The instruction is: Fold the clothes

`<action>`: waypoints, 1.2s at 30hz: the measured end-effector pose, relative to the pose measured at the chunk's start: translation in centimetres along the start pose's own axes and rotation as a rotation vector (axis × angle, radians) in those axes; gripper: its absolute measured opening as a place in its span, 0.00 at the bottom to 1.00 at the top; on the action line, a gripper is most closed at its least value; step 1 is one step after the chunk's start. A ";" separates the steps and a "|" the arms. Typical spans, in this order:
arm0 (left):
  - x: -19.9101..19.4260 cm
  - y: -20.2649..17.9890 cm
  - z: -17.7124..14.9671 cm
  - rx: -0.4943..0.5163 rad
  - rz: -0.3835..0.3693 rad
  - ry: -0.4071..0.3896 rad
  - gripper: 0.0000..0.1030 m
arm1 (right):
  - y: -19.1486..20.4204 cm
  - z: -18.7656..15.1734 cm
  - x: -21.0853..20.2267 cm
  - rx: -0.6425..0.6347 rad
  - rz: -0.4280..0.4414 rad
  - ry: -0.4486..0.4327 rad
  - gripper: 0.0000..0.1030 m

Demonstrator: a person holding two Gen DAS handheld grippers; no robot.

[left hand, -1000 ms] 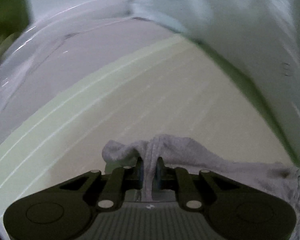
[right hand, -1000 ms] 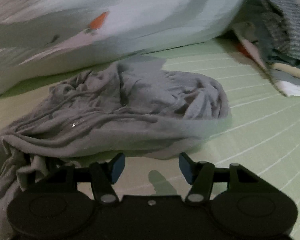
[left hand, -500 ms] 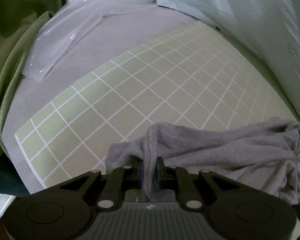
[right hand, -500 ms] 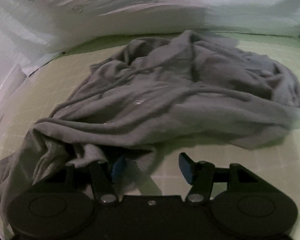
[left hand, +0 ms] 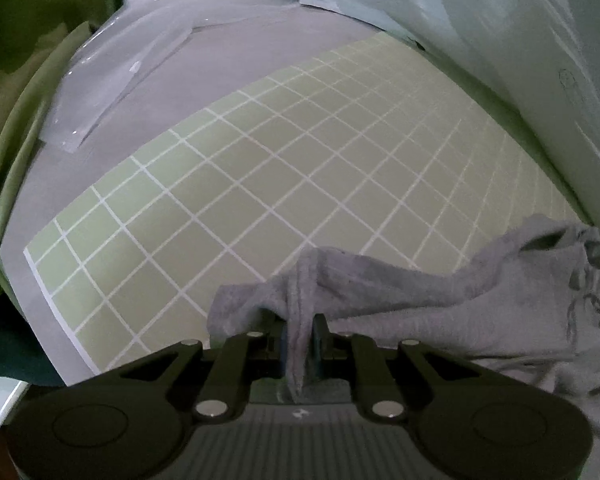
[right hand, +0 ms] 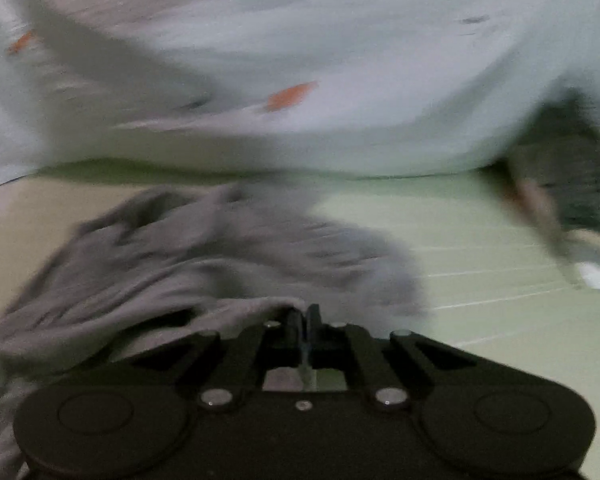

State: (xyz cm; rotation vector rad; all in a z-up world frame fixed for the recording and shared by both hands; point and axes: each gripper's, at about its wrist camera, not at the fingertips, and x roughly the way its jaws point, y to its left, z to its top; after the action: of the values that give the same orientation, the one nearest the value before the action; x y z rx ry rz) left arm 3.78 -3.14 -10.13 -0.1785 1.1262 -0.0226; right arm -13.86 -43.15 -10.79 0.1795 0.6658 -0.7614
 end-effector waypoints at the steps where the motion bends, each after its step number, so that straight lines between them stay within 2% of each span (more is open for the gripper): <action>1: 0.1 -0.2 0.0 0.002 -0.006 0.004 0.14 | -1.6 0.0 0.1 0.024 -0.045 -0.002 0.02; 4: 0.5 -0.6 0.0 0.004 -0.048 0.033 0.15 | -6.3 -0.2 0.6 0.102 -0.155 0.005 0.02; 6: 0.7 -1.0 -0.2 0.010 -0.088 0.062 0.17 | -7.4 -0.5 0.5 0.091 -0.183 0.011 0.02; 8: 0.6 -1.9 -0.3 0.067 -0.085 0.066 0.18 | -8.2 -0.8 0.3 0.068 -0.204 0.018 0.02; 11: 0.1 -2.8 0.0 0.120 -0.086 0.049 0.22 | -8.4 -1.3 0.3 0.113 -0.129 0.050 0.08; 13: -0.4 -3.0 0.3 0.135 -0.100 0.028 0.32 | -8.6 -1.5 0.1 0.170 -0.095 0.060 0.33; 14: -0.7 -3.2 0.5 0.143 -0.106 0.014 0.35 | -8.7 -1.6 -0.1 0.204 -0.093 0.056 0.37; 19: -1.6 -4.4 1.0 0.205 -0.104 -0.074 0.50 | -9.6 -1.2 -1.1 0.285 -0.072 0.025 0.50; 22: -1.1 -4.7 1.3 0.213 -0.101 -0.075 0.54 | -10.0 -1.2 -0.5 0.294 -0.061 0.049 0.54; 25: -0.3 -4.9 1.4 0.211 -0.098 -0.054 0.57 | -10.1 -2.2 0.9 0.332 -0.010 0.144 0.55; 29: 0.8 -5.2 0.6 0.219 -0.084 -0.004 0.58 | -9.3 -3.9 1.9 0.349 0.040 0.228 0.57; 33: 1.5 -5.7 0.1 0.231 -0.066 0.018 0.58 | -7.6 -5.0 2.7 0.269 0.017 0.261 0.59; 36: 1.3 -6.3 0.3 0.236 -0.059 0.011 0.62 | -7.6 -5.1 3.4 0.230 -0.008 0.262 0.62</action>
State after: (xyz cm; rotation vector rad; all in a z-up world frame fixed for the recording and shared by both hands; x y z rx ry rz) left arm 5.04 -9.42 -10.26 -0.0007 1.1192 -0.2079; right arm -19.73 -48.66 -16.25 0.4931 0.8266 -0.8293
